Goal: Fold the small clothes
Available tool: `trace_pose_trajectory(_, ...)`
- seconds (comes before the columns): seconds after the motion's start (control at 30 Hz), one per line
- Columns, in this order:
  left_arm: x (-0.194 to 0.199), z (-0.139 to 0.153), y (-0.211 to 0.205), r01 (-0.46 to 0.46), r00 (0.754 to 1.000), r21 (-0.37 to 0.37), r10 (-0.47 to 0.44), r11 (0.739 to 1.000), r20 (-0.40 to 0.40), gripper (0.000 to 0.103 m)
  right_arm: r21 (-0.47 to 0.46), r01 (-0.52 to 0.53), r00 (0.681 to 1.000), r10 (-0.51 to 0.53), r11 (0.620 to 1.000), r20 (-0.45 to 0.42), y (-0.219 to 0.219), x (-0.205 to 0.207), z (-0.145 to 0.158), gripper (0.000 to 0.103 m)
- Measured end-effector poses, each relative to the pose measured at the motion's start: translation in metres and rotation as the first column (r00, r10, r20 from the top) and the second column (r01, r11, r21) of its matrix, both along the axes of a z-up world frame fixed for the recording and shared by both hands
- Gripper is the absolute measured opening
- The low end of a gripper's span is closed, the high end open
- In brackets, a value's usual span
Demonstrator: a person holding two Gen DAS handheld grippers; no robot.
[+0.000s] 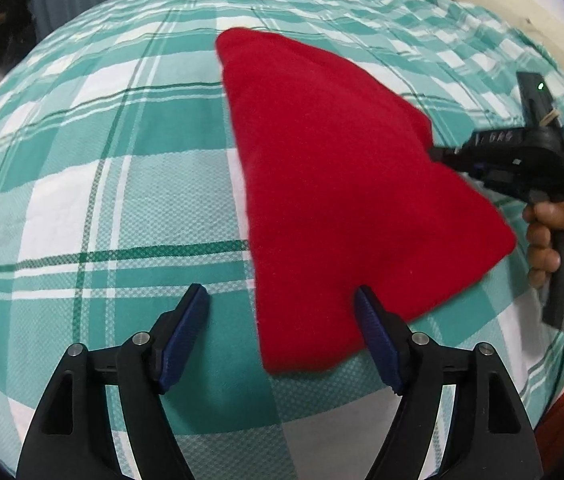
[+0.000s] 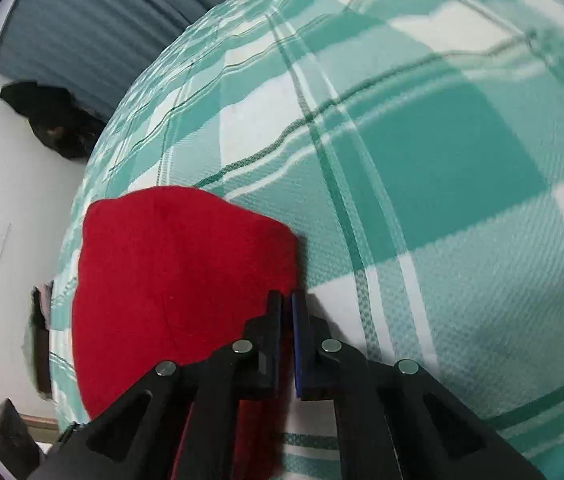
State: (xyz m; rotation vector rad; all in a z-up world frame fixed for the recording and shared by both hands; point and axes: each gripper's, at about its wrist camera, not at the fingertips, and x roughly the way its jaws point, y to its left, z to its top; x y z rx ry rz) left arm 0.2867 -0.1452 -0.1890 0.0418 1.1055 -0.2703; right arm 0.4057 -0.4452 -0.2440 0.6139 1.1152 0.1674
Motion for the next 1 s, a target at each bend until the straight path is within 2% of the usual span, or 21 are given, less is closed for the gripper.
trace_pose_trajectory(0.07,-0.003,0.008,0.003,-0.011,1.0,-0.007,0.011,1.0,-0.002,0.077,-0.009,0.024,0.999,-0.024,1.0,0.045,-0.006,-0.014,0.019,0.038)
trace_pose_trajectory(0.13,-0.01,0.023,0.014,-0.034,0.999,-0.065,0.035,0.997,0.017,0.077,-0.067,-0.021,0.991,0.03,0.998,0.131,-0.003,-0.035,0.05,0.037)
trace_pose_trajectory(0.2,-0.015,0.031,0.021,-0.054,0.998,-0.101,0.058,0.993,0.036,0.077,-0.083,-0.1,0.971,0.116,0.991,0.211,0.01,-0.06,0.076,0.019)
trace_pose_trajectory(0.23,-0.015,0.032,0.022,-0.06,0.997,-0.11,0.064,0.992,0.037,0.077,-0.052,-0.173,0.95,0.181,0.984,0.256,0.021,-0.076,0.088,0.013)
trace_pose_trajectory(0.3,-0.012,0.027,0.021,-0.064,0.997,-0.093,0.067,0.994,0.025,0.077,-0.03,-0.287,0.913,0.283,0.958,0.293,0.04,-0.097,0.094,0.008)
trace_pose_trajectory(0.33,-0.01,0.019,0.018,-0.068,0.998,-0.068,0.069,0.995,0.004,0.075,-0.058,-0.335,0.899,0.337,0.94,0.279,0.052,-0.106,0.087,0.007)
trace_pose_trajectory(0.37,-0.007,0.013,0.017,-0.069,0.998,-0.054,0.069,0.996,-0.013,0.074,-0.106,-0.348,0.902,0.364,0.931,0.233,0.061,-0.107,0.073,0.007)
trace_pose_trajectory(0.43,-0.005,-0.002,0.017,-0.065,0.996,-0.031,0.063,0.997,-0.057,0.074,-0.172,-0.343,0.929,0.361,0.923,0.085,0.065,-0.111,0.034,0.007)
trace_pose_trajectory(0.47,-0.006,-0.001,0.018,-0.058,0.997,-0.032,0.056,0.998,-0.058,0.074,-0.125,-0.333,0.939,0.341,0.935,0.05,0.059,-0.114,0.015,0.007)
trace_pose_trajectory(0.53,-0.012,0.011,0.023,-0.048,0.998,-0.049,0.046,0.998,-0.042,0.075,-0.038,-0.277,0.955,0.279,0.96,0.096,0.042,-0.124,0.025,0.009)
trace_pose_trajectory(0.57,-0.014,0.02,0.03,-0.054,0.998,-0.076,0.052,0.996,-0.021,0.078,-0.002,-0.257,0.958,0.255,0.966,0.128,0.033,-0.127,0.035,0.019)
trace_pose_trajectory(0.6,-0.015,0.026,0.036,-0.06,0.998,-0.111,0.06,0.992,-0.001,0.081,0.02,-0.237,0.96,0.231,0.971,0.158,0.024,-0.127,0.043,0.039)
trace_pose_trajectory(0.67,-0.01,0.031,0.047,-0.077,0.997,-0.174,0.081,0.982,0.017,0.086,0.072,-0.168,0.966,0.15,0.983,0.209,0.001,-0.118,0.056,0.06)
trace_pose_trajectory(0.73,0.005,0.022,0.051,-0.102,0.995,-0.218,0.098,0.971,-0.03,0.086,0.172,-0.118,0.975,0.082,0.978,0.205,-0.02,-0.093,0.052,0.059)
trace_pose_trajectory(0.8,0.018,0.005,0.051,-0.108,0.992,-0.291,0.085,0.951,-0.091,0.086,0.272,-0.097,0.989,0.063,0.958,0.131,-0.03,-0.051,0.032,0.059)
trace_pose_trajectory(0.87,0.028,-0.012,0.045,-0.11,0.986,-0.345,0.06,0.932,-0.153,0.084,0.374,-0.053,0.998,0.037,0.926,0.048,-0.032,-0.018,0.0,0.059)
trace_pose_trajectory(0.93,0.033,-0.016,0.041,-0.086,0.989,-0.396,0.03,0.914,-0.146,0.084,0.465,-0.026,1.0,0.029,0.885,0.001,-0.036,-0.003,-0.023,0.056)
trace_pose_trajectory(0.97,0.034,-0.017,0.039,-0.074,0.988,-0.417,0.011,0.906,-0.152,0.084,0.498,-0.032,0.999,0.044,0.866,-0.011,-0.03,0.007,-0.033,0.05)
trace_pose_trajectory(1.0,0.038,-0.02,0.037,-0.064,0.986,-0.448,-0.014,0.892,-0.169,0.084,0.503,-0.037,0.999,0.05,0.863,-0.011,-0.027,0.011,-0.038,0.042)
